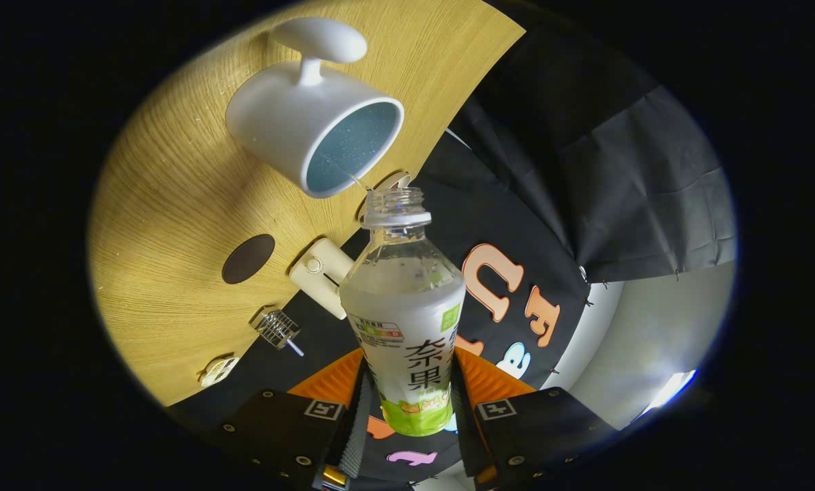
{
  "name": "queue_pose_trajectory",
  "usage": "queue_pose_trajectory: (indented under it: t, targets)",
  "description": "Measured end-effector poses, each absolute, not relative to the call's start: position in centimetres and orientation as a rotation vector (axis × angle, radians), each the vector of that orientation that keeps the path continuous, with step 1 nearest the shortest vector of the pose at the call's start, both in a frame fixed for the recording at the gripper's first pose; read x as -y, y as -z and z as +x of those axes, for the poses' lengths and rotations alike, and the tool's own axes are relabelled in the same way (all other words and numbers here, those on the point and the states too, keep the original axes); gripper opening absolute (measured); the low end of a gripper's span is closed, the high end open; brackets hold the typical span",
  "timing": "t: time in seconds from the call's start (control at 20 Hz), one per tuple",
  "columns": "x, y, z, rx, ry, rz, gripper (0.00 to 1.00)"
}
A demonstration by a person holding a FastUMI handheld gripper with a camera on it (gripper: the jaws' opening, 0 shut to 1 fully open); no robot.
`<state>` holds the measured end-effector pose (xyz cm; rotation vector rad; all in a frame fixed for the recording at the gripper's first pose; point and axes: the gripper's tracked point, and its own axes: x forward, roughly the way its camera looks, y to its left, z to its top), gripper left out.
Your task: Take the bottle from table, then pour the juice into the cup, finally place the bottle on the coaster
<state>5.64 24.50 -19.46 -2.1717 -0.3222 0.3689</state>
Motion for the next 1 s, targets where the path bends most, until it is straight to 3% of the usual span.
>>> queue_pose_trajectory:
  t: [0.35,0.75,1.0]
  targets:
    - [-22.8,21.9,5.4,0.171,-0.408,-2.041,0.57]
    - [-21.3,27.4,4.7,-0.136,-0.513,-1.654,0.57]
    - [-21.1,28.8,4.6,-0.269,-0.471,-1.378,0.57]
